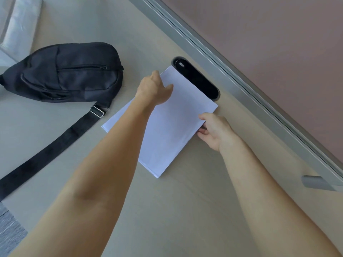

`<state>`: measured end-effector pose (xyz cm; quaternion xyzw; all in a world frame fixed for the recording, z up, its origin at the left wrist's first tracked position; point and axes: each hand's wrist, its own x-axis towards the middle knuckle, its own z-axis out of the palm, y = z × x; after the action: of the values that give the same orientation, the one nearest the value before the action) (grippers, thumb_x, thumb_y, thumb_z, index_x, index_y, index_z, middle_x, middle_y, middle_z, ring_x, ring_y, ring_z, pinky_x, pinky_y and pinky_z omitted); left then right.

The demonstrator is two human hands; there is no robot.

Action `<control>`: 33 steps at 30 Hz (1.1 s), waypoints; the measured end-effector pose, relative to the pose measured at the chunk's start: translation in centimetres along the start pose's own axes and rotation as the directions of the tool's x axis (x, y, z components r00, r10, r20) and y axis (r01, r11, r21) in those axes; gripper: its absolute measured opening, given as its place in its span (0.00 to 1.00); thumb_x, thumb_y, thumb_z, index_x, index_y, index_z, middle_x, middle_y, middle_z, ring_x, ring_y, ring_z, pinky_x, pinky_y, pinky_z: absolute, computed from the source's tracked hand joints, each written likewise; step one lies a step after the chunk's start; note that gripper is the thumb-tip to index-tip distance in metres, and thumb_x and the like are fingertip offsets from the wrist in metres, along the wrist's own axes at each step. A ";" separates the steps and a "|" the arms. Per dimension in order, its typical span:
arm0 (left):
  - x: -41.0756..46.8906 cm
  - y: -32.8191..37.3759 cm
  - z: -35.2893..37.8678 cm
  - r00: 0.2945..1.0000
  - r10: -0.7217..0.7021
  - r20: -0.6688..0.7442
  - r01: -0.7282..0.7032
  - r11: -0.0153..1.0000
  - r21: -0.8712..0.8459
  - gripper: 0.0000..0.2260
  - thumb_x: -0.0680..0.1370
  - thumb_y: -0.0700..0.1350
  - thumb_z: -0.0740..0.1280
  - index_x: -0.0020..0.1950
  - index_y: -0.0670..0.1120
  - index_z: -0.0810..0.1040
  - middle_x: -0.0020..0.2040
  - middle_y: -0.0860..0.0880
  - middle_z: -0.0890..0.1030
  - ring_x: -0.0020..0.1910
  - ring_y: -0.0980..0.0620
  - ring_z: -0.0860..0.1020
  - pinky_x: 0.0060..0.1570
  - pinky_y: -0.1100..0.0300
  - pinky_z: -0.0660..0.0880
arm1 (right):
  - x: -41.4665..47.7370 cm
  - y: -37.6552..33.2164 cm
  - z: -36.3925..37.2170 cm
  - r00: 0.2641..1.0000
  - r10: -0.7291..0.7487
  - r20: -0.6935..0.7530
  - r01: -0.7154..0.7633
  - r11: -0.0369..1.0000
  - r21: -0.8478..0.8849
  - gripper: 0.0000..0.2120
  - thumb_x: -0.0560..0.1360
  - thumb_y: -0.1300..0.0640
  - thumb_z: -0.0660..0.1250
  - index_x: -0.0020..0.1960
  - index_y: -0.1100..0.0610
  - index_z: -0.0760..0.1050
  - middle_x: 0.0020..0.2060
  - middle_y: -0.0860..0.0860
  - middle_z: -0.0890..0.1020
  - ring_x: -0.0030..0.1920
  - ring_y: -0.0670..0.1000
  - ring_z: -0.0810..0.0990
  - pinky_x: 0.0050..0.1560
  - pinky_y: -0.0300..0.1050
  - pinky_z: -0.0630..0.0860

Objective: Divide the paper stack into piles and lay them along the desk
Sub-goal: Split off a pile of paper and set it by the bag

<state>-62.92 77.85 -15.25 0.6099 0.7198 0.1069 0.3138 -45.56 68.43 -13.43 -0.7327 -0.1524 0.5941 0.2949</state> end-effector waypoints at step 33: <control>-15.1 -10.3 -4.3 0.799 -0.583 0.147 0.370 0.283 -0.885 0.10 0.71 0.45 0.60 0.35 0.49 0.59 0.33 0.52 0.61 0.32 0.50 0.59 0.34 0.59 0.57 | -9.7 8.9 3.6 0.987 0.159 0.012 -0.159 0.983 0.094 0.20 0.78 0.55 0.64 0.67 0.62 0.69 0.62 0.59 0.73 0.58 0.61 0.77 0.64 0.59 0.73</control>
<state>-72.94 62.20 -12.60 0.0951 0.7317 0.4266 0.5230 -52.50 56.85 -11.79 -0.7266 -0.0659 0.6237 0.2806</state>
